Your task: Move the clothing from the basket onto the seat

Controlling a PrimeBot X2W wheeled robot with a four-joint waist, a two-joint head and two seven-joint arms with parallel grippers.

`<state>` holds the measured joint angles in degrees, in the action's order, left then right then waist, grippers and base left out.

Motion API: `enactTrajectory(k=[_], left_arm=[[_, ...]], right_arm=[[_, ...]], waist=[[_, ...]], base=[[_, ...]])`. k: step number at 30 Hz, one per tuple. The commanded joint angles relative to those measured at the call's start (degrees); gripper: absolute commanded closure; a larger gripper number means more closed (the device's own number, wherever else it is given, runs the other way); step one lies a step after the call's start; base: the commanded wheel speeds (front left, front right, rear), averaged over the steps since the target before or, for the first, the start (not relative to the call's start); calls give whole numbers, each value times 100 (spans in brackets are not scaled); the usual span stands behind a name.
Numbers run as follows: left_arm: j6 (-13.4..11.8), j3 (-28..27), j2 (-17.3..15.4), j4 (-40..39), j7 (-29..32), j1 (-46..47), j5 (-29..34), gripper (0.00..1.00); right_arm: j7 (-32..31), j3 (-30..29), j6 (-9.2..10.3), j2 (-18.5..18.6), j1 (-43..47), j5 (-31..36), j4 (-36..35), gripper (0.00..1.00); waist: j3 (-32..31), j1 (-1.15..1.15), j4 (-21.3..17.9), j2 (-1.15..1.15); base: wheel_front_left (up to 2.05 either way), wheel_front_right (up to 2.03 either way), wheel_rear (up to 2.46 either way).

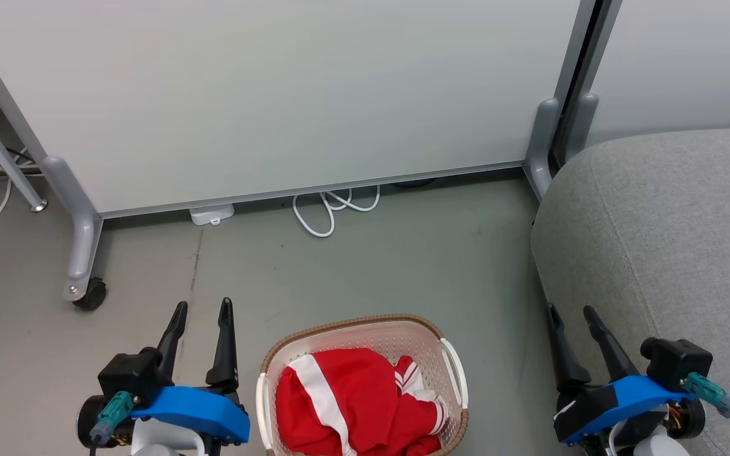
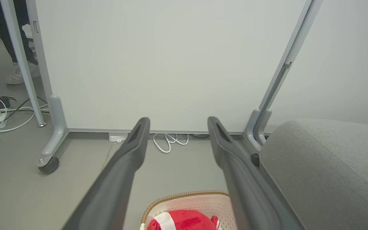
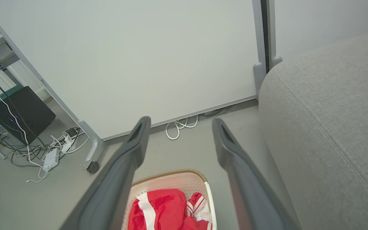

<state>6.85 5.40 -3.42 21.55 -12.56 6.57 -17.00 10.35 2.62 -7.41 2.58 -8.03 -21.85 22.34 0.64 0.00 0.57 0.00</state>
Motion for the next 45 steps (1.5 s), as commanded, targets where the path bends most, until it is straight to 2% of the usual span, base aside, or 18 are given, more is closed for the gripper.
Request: enactTrajectory(k=[1, 22, 36, 45], left_arm=[[25, -10, -5, -8, -50, 104, 99, 0], [55, 48, 26, 119, -274, 83, 873, 0], [65, 16, 41, 138, -272, 13, 827, 0], [70, -23, 27, 571, -266, 329, 674, 0]], right_arm=[[38, 15, -11, 41, -103, 117, -4, 0], [213, 64, -9, 47, -134, 905, 109, 0], [230, 76, -9, 45, -78, 805, 92, 0], [202, 356, -8, 41, -384, 700, -119, 0]], waist=[[0, 0, -4, 0], [-45, 0, 21, 0], [-58, 0, 22, 0], [743, 0, -407, 0]], base=[[0, 0, 0], [0, 0, 0], [0, 0, 0], [0, 0, 0]])
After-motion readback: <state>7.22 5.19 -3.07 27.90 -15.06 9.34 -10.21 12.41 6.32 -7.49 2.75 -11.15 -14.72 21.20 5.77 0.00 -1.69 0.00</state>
